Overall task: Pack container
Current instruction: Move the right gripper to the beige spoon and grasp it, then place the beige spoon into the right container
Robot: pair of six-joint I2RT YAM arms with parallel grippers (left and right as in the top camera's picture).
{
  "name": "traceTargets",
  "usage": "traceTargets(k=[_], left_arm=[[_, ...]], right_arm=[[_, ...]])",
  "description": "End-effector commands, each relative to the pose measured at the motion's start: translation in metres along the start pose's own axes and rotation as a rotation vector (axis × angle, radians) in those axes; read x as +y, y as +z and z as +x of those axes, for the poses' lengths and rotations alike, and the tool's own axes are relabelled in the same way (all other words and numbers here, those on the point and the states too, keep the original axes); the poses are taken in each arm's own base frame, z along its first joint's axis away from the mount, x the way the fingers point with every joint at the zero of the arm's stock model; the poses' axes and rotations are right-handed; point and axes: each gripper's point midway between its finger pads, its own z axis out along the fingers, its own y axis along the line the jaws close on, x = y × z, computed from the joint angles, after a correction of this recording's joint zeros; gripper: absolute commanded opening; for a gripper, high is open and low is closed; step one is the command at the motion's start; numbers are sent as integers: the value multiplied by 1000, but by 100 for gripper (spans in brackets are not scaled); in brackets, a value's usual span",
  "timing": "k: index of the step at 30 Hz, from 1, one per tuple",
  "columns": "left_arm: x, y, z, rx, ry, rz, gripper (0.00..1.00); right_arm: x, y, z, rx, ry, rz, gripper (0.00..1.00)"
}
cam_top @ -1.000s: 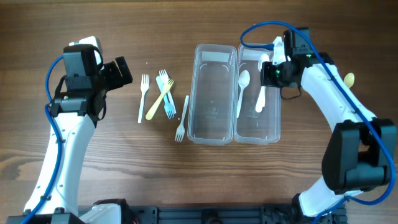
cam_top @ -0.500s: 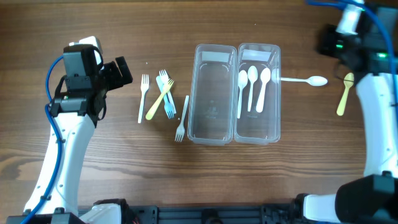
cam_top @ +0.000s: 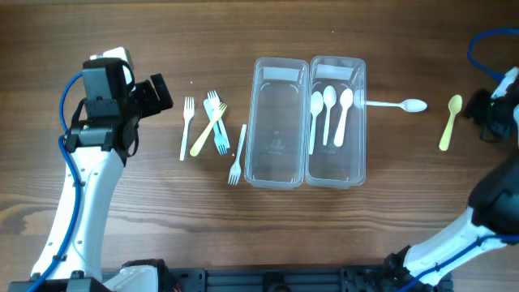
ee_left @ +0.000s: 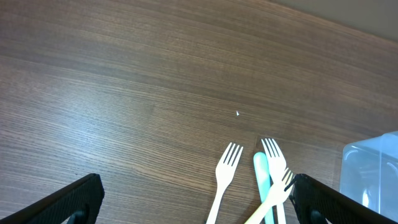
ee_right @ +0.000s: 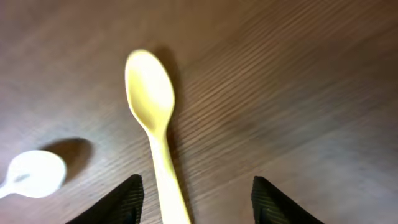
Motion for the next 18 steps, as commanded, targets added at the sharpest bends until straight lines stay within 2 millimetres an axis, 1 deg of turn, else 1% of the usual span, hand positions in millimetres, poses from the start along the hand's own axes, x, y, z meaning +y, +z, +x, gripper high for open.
traceTargets(k=[1,3,6,10,12,14,15,18], left_arm=[[3,-1,-8,-18,11,-14,100],[3,-1,-8,-18,11,-14,100],[3,-1,-8,-18,11,-14,100],[3,-1,-8,-18,11,-14,100],[3,-1,-8,-18,11,-14,100],[3,-1,-8,-18,11,-14,100],[3,-1,-8,-18,11,-14,100],[3,-1,-8,-18,11,-14,100]], right_arm=[[13,17,9,42,-44,-71,54],[14,23,14,62,-51,-76,50],[17,26,16,75,-61,-67,49],[11,27,19,88,-58,32,48],[13,27,19,91,-75,76,49],[9,27,19,87,-45,146,49],[6,26,18,83,-25,171,52],[7,27,18,81,1,162,53]])
